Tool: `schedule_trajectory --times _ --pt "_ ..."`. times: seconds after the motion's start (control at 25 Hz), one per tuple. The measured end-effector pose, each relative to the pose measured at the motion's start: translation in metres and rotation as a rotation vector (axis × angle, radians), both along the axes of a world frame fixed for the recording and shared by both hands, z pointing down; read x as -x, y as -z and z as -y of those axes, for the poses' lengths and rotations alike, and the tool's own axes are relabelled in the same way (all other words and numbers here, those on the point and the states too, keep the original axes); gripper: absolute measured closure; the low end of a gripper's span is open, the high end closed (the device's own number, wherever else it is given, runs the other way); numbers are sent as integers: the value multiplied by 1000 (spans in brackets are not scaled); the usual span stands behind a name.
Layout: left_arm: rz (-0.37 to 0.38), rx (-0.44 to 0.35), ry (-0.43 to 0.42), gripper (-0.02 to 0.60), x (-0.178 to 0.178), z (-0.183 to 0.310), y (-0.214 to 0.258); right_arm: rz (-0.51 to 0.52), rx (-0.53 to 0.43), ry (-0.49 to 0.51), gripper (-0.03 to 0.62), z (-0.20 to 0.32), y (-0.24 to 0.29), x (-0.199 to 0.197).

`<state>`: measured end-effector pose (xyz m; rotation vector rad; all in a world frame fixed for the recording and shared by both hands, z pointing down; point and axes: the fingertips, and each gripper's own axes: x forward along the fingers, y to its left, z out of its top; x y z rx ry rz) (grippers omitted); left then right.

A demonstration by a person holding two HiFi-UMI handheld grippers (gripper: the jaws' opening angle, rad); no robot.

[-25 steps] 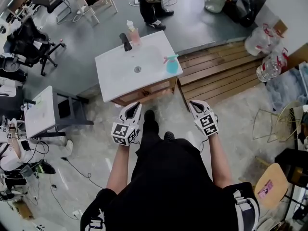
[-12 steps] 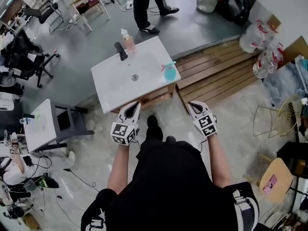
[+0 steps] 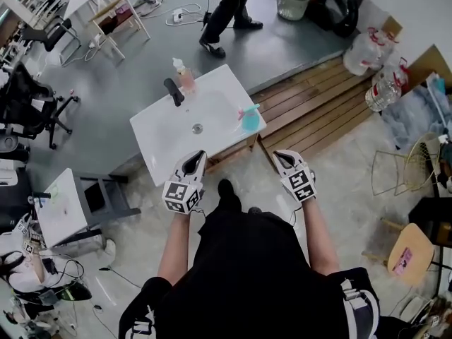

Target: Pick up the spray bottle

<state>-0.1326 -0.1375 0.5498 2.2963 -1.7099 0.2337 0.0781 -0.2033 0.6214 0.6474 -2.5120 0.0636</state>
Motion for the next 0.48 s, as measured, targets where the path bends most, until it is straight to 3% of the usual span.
schedule_trajectory --times 0.48 --pt "6 -4 -134 546 43 72 -3 4 -8 -128 577 44 -4 39"
